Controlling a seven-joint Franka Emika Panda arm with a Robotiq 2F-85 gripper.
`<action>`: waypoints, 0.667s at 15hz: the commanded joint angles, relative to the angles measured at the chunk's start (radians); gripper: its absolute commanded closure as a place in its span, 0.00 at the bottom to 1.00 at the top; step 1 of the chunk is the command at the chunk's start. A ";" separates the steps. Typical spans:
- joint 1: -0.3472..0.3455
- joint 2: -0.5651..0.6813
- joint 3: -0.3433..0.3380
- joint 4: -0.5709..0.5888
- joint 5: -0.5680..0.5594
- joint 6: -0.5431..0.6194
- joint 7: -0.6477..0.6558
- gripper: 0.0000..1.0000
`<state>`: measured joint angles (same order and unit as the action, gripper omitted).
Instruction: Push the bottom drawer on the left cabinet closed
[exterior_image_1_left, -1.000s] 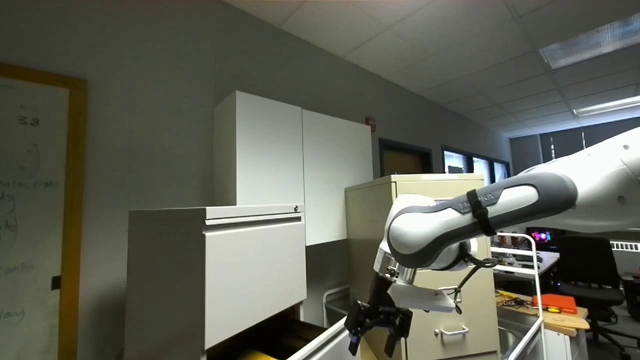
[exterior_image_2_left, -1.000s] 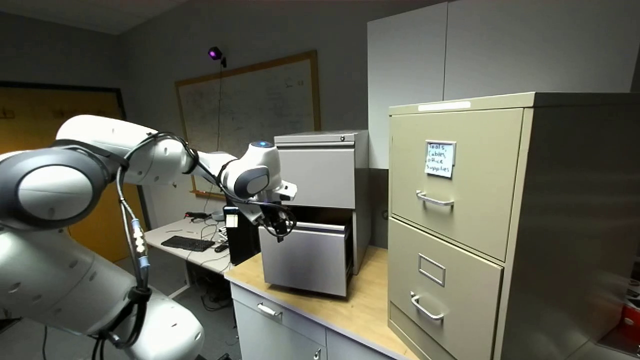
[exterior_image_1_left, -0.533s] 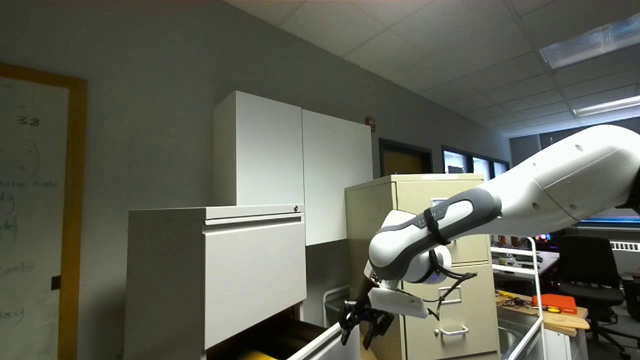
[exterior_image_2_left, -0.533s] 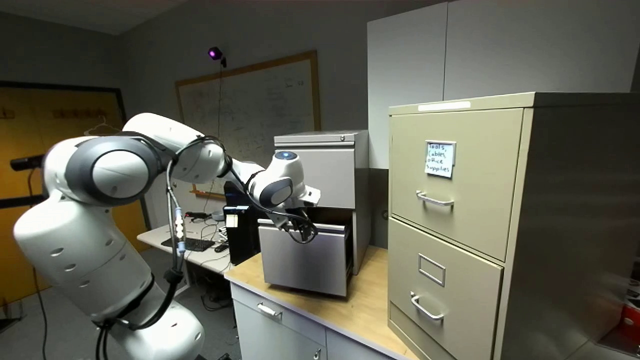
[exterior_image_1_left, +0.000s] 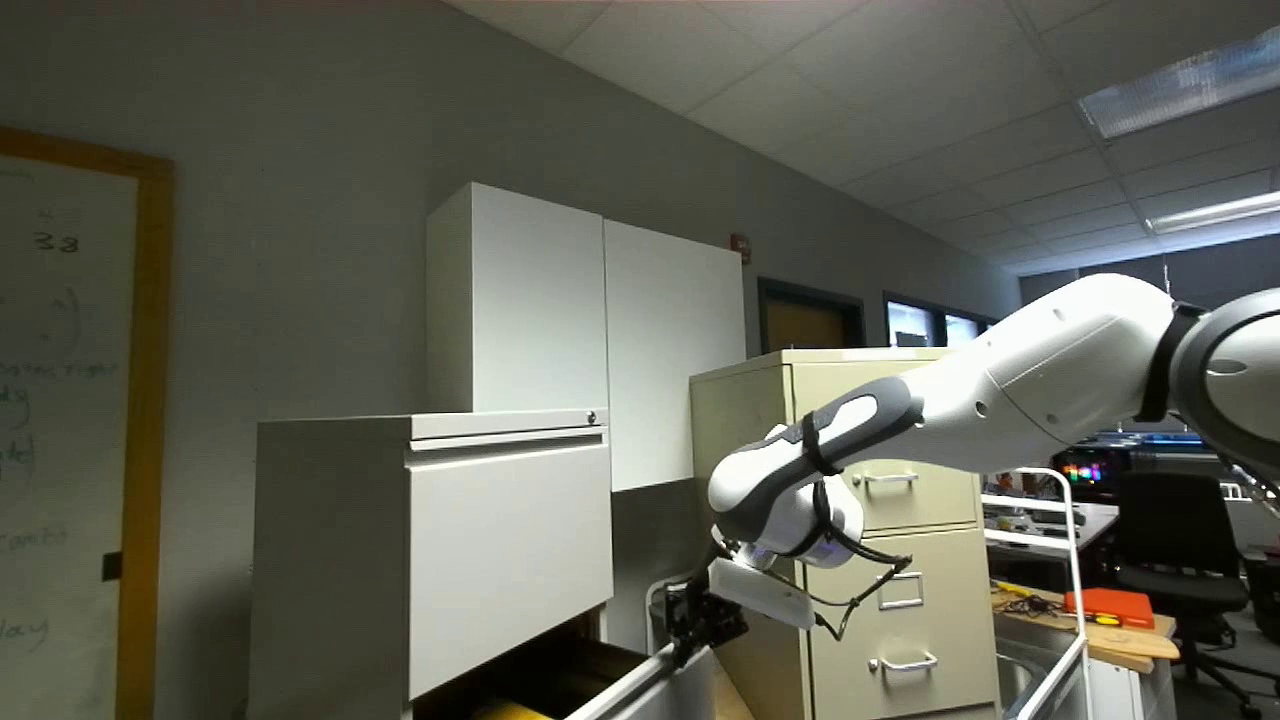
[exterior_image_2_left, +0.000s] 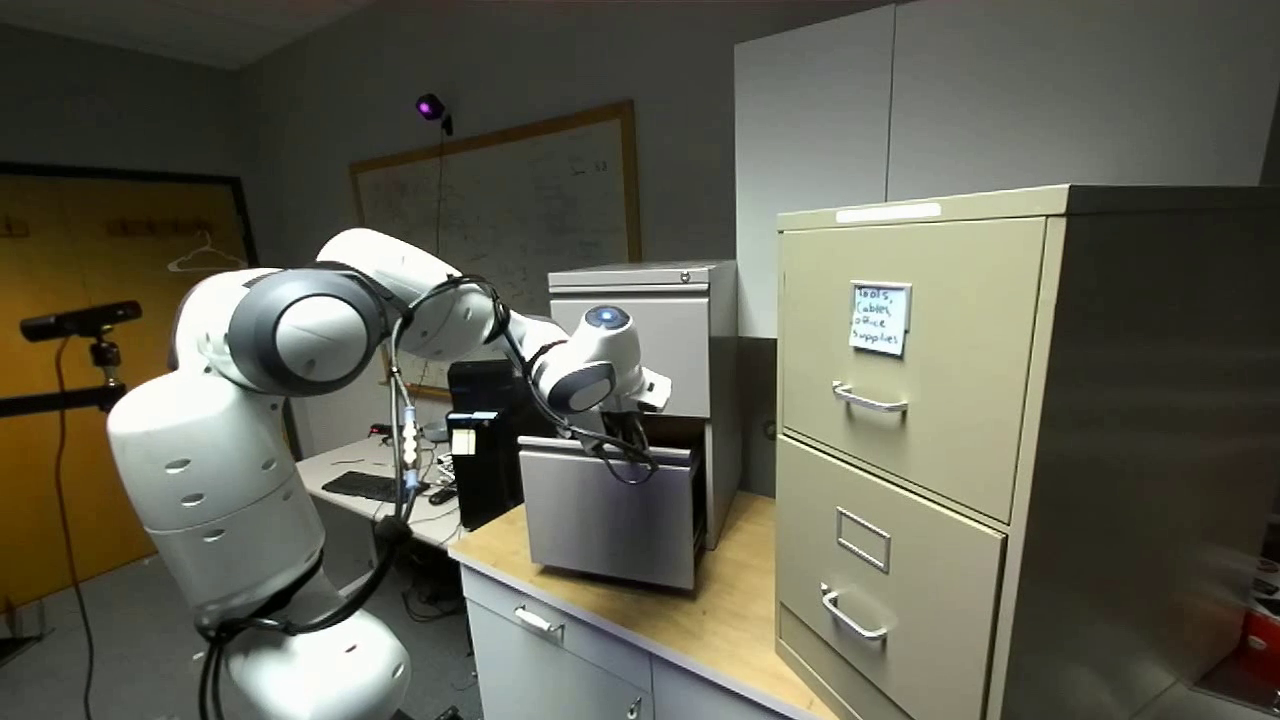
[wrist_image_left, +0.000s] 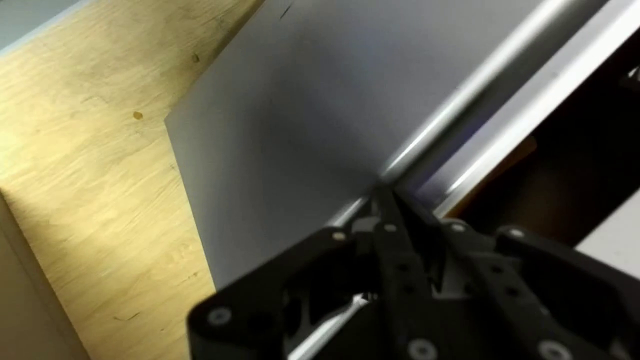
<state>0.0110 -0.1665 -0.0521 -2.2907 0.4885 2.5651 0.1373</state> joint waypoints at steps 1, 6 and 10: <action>0.033 0.111 0.006 0.134 0.105 0.022 -0.052 1.00; 0.038 0.250 0.043 0.298 0.178 0.009 -0.081 0.98; 0.033 0.385 0.089 0.480 0.175 -0.016 -0.073 0.98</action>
<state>0.0527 0.1002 0.0089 -1.9672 0.6486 2.5724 0.0831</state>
